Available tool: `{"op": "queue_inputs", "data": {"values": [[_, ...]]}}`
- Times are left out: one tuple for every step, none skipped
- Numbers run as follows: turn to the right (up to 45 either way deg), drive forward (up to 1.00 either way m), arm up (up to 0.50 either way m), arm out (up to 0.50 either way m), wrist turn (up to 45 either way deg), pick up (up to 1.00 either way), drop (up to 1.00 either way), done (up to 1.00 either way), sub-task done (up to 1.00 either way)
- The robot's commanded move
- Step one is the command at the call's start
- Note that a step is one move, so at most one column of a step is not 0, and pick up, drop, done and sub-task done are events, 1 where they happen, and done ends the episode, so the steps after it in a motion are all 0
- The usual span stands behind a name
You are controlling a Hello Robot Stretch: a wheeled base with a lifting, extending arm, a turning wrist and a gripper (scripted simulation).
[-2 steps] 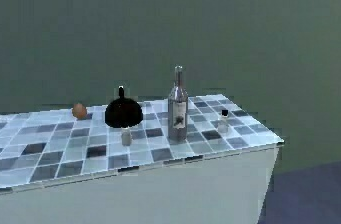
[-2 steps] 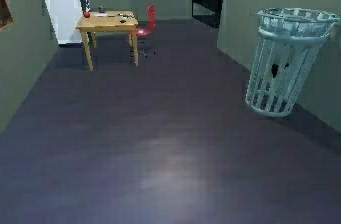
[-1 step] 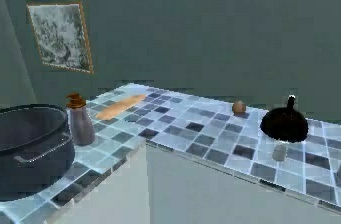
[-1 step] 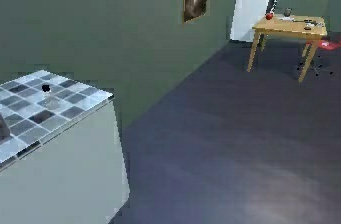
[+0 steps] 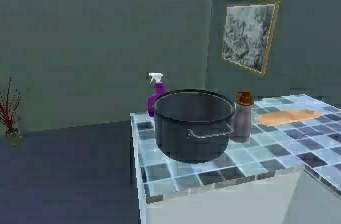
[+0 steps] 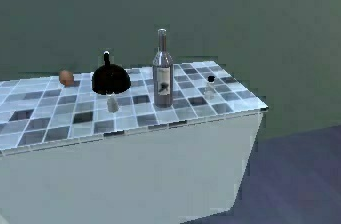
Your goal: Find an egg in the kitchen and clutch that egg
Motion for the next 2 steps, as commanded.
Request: {"op": "queue_inputs", "data": {"values": [[-24.0, 0.00, 0.00, 0.00, 0.0, 0.00, 0.00, 0.00, 0.00], [-3.0, 0.00, 0.00, 0.00, 0.0, 0.00, 0.00, 0.00, 0.00]]}}
